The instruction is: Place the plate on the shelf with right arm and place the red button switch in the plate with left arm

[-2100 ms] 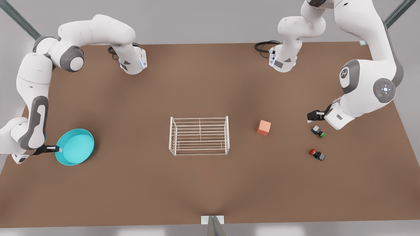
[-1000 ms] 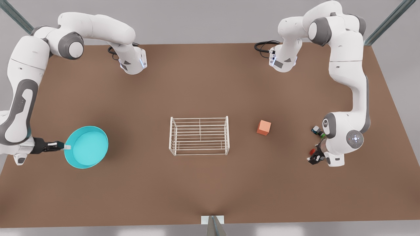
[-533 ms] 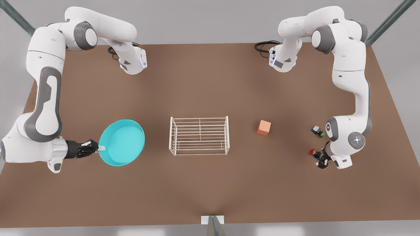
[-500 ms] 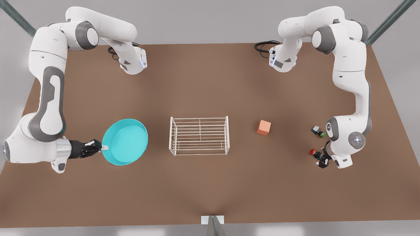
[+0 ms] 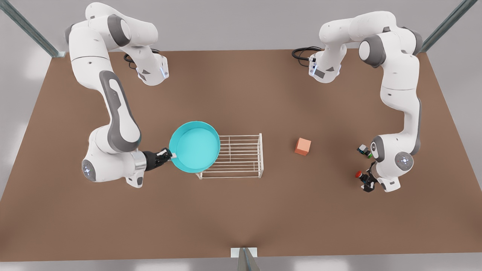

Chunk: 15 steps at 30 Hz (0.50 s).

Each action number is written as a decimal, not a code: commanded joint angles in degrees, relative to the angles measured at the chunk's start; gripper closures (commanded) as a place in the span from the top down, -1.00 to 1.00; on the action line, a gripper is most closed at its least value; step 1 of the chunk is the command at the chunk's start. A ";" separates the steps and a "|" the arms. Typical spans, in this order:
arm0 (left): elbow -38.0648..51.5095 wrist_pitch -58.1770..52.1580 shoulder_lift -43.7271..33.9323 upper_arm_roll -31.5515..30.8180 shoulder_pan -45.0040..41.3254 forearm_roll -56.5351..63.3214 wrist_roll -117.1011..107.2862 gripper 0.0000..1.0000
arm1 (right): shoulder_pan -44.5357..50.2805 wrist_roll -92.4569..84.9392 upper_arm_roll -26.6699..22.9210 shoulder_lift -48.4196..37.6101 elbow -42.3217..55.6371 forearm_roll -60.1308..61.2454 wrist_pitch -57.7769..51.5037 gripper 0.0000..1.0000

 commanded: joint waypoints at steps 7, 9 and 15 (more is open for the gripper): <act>0.12 2.22 0.28 0.00 0.30 0.11 -0.78 -0.17 | 6.02 9.74 0.04 1.38 -3.20 4.14 12.28 -0.62; 0.12 2.22 0.28 0.00 0.30 0.11 -0.70 -0.20 | 7.43 9.74 0.04 1.38 -3.99 4.23 13.96 -0.62; 0.73 -4.28 -3.49 -0.26 -0.23 0.20 0.09 -0.20 | 10.59 12.29 0.04 1.82 -4.26 5.90 17.12 -0.60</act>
